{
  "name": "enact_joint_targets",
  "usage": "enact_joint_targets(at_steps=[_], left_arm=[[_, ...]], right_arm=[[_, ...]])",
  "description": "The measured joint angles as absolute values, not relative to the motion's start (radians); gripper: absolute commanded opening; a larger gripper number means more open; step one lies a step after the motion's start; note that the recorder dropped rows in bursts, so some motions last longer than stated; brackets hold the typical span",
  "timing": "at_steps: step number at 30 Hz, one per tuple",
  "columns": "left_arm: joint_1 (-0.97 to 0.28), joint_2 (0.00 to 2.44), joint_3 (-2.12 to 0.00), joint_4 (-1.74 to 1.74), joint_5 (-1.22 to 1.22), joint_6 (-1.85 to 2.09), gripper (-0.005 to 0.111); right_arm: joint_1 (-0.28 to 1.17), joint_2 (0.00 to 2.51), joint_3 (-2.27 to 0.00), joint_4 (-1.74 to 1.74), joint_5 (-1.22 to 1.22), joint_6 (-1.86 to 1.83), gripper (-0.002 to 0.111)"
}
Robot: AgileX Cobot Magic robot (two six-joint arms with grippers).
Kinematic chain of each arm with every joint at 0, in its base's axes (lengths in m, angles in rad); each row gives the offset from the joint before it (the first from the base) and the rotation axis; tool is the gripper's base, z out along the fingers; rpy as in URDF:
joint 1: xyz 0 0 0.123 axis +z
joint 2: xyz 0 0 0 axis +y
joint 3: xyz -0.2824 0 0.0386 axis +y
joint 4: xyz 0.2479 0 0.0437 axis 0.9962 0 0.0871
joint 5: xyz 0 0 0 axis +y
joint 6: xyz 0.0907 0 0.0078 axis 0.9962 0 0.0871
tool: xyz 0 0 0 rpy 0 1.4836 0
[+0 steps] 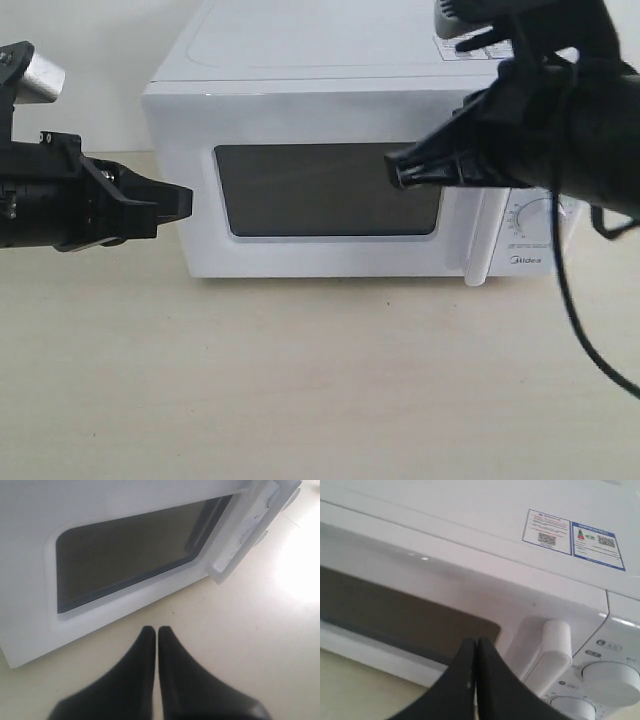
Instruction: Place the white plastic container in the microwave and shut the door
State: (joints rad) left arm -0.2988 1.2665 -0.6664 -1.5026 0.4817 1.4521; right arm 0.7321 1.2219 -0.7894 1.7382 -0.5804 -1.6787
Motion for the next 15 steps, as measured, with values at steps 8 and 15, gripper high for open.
enact_joint_targets(at_steps=[8, 15], left_arm=[[-0.299, 1.267, -0.666, -1.503, 0.482, 1.452, 0.004], [-0.299, 1.267, -0.666, -1.503, 0.482, 1.452, 0.004]], right_arm=[[0.962, 0.908, -0.654, 1.747, -0.594, -1.688, 0.0], [0.987, 0.758, -0.654, 1.747, -0.594, -1.683, 0.0]])
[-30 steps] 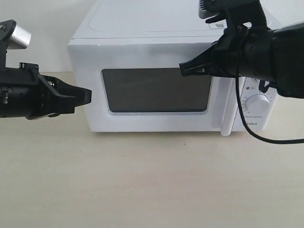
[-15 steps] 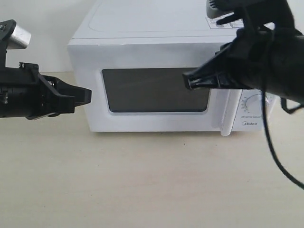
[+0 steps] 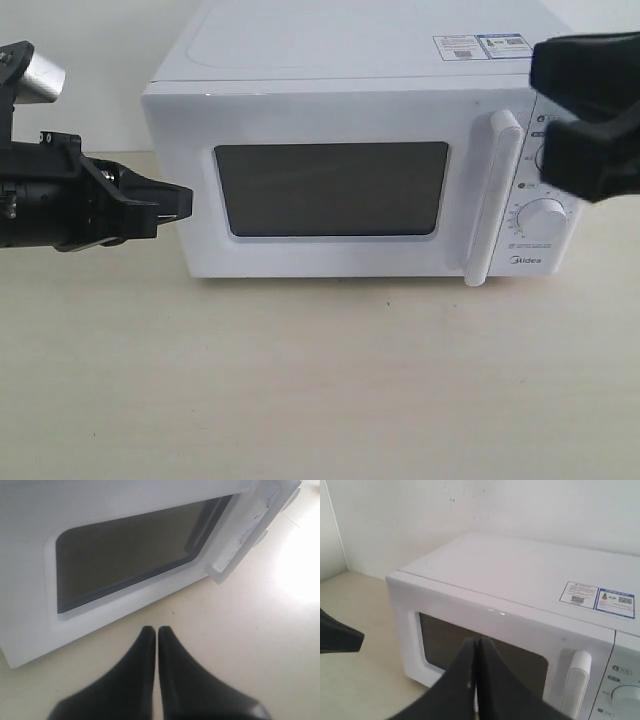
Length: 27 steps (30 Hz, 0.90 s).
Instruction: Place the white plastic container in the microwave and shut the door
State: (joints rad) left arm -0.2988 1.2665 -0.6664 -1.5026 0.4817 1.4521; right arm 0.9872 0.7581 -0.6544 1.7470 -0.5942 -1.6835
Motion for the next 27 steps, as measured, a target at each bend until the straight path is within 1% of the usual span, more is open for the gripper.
enact_joint_targets(at_steps=[10, 13, 16, 19, 23, 27], left_arm=[[-0.299, 1.267, -0.666, -1.503, 0.482, 1.452, 0.004], [-0.299, 1.267, -0.666, -1.503, 0.482, 1.452, 0.004], [-0.299, 1.267, -0.666, -1.504, 0.482, 1.452, 0.004], [-0.299, 1.267, -0.666, -1.504, 0.482, 1.452, 0.004], [-0.299, 1.267, -0.666, -1.504, 0.482, 1.452, 0.004], [-0.299, 1.267, -0.666, -1.504, 0.482, 1.452, 0.004]], right_arm=[[0.987, 0.651, -0.652, 1.747, -0.598, -1.681, 0.0], [0.941, 0.61, -0.647, 1.747, -0.589, -1.673, 0.0], [0.826, 0.57, -0.618, 1.745, -0.507, -1.656, 0.0], [0.66, 0.519, -0.542, 1.747, -0.317, -1.652, 0.0], [0.4, 0.415, -0.415, 1.755, -0.074, -1.647, 0.0], [0.201, 0.292, -0.322, 1.755, 0.081, -1.628, 0.0]])
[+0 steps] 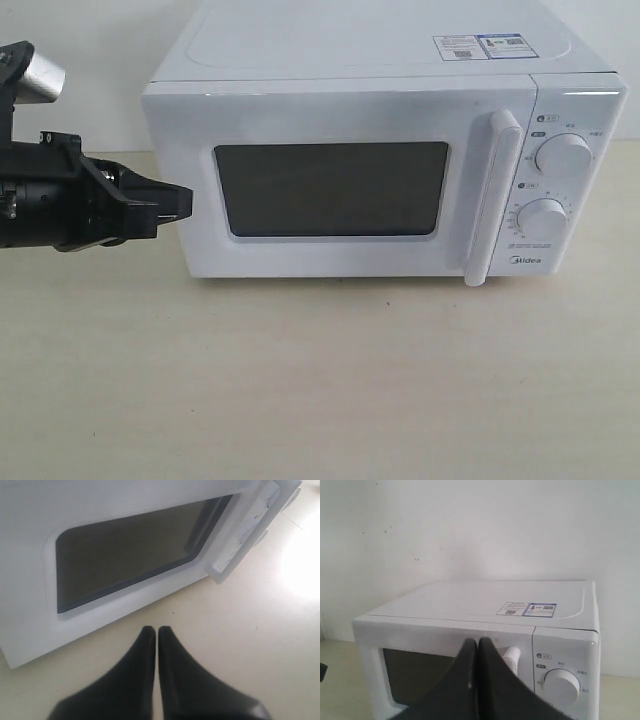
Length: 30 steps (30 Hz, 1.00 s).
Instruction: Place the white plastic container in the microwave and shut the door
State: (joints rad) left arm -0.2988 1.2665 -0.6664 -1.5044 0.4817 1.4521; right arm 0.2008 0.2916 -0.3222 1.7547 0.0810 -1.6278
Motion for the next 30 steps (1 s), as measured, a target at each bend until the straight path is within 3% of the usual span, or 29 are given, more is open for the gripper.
enact_joint_targets(at_steps=[6, 19, 30], left_arm=[[-0.299, 1.267, -0.666, -1.504, 0.482, 1.452, 0.004], [-0.299, 1.267, -0.666, -1.504, 0.482, 1.452, 0.004], [-0.299, 1.267, -0.666, -1.504, 0.482, 1.452, 0.004]], right_arm=[[0.078, 0.217, -0.294, 1.751, 0.124, -1.614, 0.0], [0.072, 0.208, -0.294, 1.711, 0.036, -1.561, 0.0], [0.072, 0.162, -0.294, 0.571, 0.079, -0.386, 0.0]])
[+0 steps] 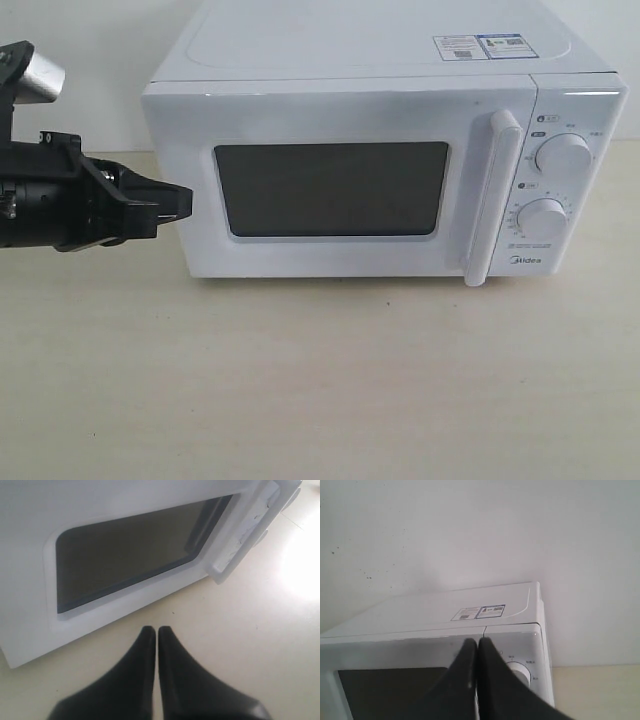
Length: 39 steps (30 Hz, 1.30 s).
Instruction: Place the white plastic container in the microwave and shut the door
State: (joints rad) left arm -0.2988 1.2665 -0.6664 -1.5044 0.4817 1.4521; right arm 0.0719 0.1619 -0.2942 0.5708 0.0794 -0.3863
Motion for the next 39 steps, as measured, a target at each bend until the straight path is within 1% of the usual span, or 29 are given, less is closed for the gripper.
enact_joint_targets(at_steps=[3, 10, 13, 16, 21, 25, 28, 31, 35, 39], left_arm=[[-0.299, 1.267, -0.666, -1.504, 0.482, 1.452, 0.004], [-0.299, 1.267, -0.666, -1.504, 0.482, 1.452, 0.004], [-0.299, 1.267, -0.666, -1.504, 0.482, 1.452, 0.004], [-0.299, 1.267, -0.666, -1.504, 0.482, 1.452, 0.004], [-0.299, 1.267, -0.666, -1.504, 0.482, 1.452, 0.004], [-0.299, 1.267, -0.666, -1.504, 0.482, 1.452, 0.004], [-0.299, 1.267, -0.666, -1.504, 0.482, 1.452, 0.004], [-0.299, 1.267, -0.666, -1.504, 0.48, 1.452, 0.004], [-0.299, 1.267, -0.666, -1.504, 0.48, 1.452, 0.004], [-0.299, 1.267, -0.666, -1.504, 0.48, 1.452, 0.004]], right_arm=[[0.072, 0.135, -0.294, 0.393, 0.085, -0.191, 0.0], [0.072, 0.101, -0.294, 0.234, 0.104, -0.072, 0.0], [0.072, 0.098, -0.294, 0.138, 0.148, 0.033, 0.0], [0.072, 0.098, -0.294, 0.126, 0.173, 0.042, 0.0], [0.072, 0.098, -0.294, 0.113, 0.307, -0.063, 0.0], [0.072, 0.098, -0.292, 0.109, 0.366, -0.078, 0.0], [0.063, 0.075, -0.262, 0.103, 0.358, -0.078, 0.0], [0.038, 0.015, -0.154, 0.1, 0.314, -0.078, 0.0], [0.038, 0.007, -0.033, 0.1, 0.283, -0.068, 0.0], [0.038, 0.005, -0.006, 0.1, 0.271, -0.041, 0.0]])
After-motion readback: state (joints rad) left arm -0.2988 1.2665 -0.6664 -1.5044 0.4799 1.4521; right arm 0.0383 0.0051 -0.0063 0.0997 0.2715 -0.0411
